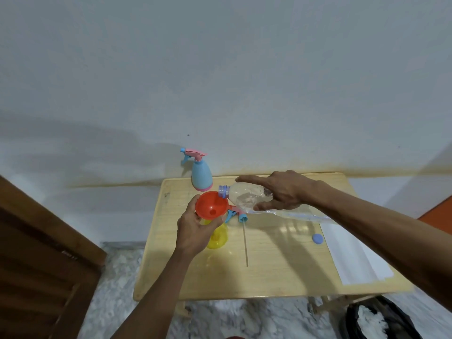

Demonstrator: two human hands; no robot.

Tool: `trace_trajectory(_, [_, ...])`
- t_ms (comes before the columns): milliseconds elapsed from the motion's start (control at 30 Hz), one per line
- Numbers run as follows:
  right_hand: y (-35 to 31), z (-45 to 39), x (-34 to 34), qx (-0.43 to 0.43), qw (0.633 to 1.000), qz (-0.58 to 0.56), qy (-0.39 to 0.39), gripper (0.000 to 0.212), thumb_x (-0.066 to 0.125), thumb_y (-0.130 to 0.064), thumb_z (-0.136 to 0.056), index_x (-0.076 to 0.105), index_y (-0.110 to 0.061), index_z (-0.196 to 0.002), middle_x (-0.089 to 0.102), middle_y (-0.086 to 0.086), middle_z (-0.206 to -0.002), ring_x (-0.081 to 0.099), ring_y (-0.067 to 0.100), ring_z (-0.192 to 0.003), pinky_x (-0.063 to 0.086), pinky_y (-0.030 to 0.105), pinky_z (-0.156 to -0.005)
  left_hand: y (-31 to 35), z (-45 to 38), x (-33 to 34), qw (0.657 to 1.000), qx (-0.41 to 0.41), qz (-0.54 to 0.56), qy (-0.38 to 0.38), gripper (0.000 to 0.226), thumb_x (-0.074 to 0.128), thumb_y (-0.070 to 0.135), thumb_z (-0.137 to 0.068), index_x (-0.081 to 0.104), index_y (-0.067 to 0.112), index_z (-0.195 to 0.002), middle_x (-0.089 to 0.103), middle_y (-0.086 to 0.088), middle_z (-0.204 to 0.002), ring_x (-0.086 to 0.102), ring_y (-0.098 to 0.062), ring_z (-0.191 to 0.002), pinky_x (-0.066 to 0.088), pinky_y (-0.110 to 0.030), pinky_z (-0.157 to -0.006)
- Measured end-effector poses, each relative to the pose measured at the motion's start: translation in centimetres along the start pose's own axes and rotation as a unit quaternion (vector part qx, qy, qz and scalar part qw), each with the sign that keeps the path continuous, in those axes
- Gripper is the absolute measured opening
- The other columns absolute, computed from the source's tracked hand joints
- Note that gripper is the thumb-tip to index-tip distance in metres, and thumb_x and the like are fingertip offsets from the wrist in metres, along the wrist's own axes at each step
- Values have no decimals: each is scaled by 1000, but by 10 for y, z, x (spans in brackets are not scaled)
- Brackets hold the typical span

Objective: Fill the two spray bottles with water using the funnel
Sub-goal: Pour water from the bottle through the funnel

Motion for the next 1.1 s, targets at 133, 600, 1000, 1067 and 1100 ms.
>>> trace_trajectory(133, [0, -2, 1, -7, 1000, 8, -2, 81, 48, -73, -90, -3, -60, -151, 74, -1, -100, 66, 29, -99, 49, 34, -70, -1, 0, 1, 1000, -7, 6, -1, 93, 90, 39, -66, 40, 30, -144, 57, 9, -124, 57, -18, -122, 51, -40, -101])
trace_trajectory(600, [-2, 0, -1, -5, 999, 47, -20, 79, 47, -70, -92, -2, -58, -153, 69, 5, -91, 65, 30, -90, 49, 35, -68, 4, -1, 1, 1000, -2, 1, 0, 91, 88, 35, -69, 39, 27, -146, 55, 7, -128, 56, -18, -124, 51, -39, -101])
trace_trajectory(1000, [-5, -1, -1, -10, 997, 70, -25, 78, 45, -71, -93, -1, -56, -154, 70, 5, -92, 66, 30, -91, 50, 36, -70, 2, -1, 0, 1000, -3, 10, 2, 83, 89, 33, -70, 41, 38, -137, 57, 12, -122, 58, -15, -120, 52, -34, -98])
trace_trajectory(1067, [-5, -2, -1, -11, 997, 74, -27, 78, 44, -71, -92, 0, -56, -154, 69, 5, -91, 66, 31, -89, 50, 36, -69, 1, -1, 1, 1000, -3, 8, 1, 85, 89, 34, -69, 41, 36, -140, 57, 11, -122, 58, -15, -120, 52, -34, -98])
trace_trajectory(1100, [-5, -2, -1, -12, 997, 76, -27, 78, 44, -71, -92, 0, -56, -154, 69, 6, -90, 66, 31, -88, 49, 35, -69, 1, -1, 1, 1000, -3, 5, 1, 88, 89, 35, -69, 41, 32, -143, 57, 10, -123, 58, -16, -120, 52, -35, -99])
Point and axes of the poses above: each hand's wrist, its own z-axis away from the middle knuckle, its own x-axis out of the palm, y = z × x, the point moved 6 cm from there along -z, towards the middle knuckle
